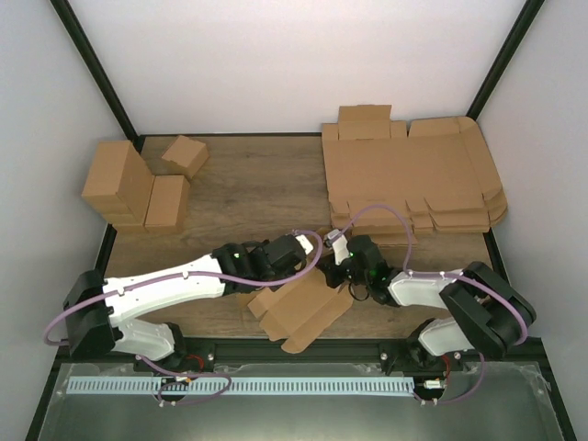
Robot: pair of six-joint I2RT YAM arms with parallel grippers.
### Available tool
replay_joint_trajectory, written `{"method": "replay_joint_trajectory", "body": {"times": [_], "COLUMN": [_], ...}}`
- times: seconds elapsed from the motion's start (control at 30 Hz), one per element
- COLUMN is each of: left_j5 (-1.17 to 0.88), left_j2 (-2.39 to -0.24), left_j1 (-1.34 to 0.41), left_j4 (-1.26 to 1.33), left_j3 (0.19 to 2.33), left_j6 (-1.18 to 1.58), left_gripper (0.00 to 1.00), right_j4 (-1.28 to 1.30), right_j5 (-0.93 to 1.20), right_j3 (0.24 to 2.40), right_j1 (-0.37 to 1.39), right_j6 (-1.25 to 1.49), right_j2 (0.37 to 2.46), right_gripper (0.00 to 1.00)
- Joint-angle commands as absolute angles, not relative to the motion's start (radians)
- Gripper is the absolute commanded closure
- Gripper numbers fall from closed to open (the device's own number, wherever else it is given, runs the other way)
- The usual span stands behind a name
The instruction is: Fold the paper box
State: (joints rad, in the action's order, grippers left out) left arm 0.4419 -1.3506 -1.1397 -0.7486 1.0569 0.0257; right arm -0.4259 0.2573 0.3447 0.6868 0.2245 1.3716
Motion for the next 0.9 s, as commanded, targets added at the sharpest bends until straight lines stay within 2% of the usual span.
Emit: {"method": "replay_joint_trajectory", "body": {"times": [0.0, 0.27, 0.87], "left_j5": [0.451, 0.514, 0.831], "left_j2": [-1.390, -1.435, -1.647], "left_j1": [-1.145, -1.173, -1.372], "left_j4": [-0.725, -0.713, -0.833], "left_j3": [1.065, 1.047, 1.051], "left_j6": [0.036, 0.052, 0.191], "left_gripper": [0.96, 0.96, 0.96], "right_j4": [-0.437, -0.521, -0.601], "right_j5": [0.267, 0.230, 0.183], "right_j3": [0.372, 0.342, 0.282], "right_j1": [0.698, 0.698, 0.698], "right_j6": [0.253, 0.316, 0.379], "right_j2": [1.420, 1.468, 1.447], "right_gripper": [0.99, 0.99, 0.99]}}
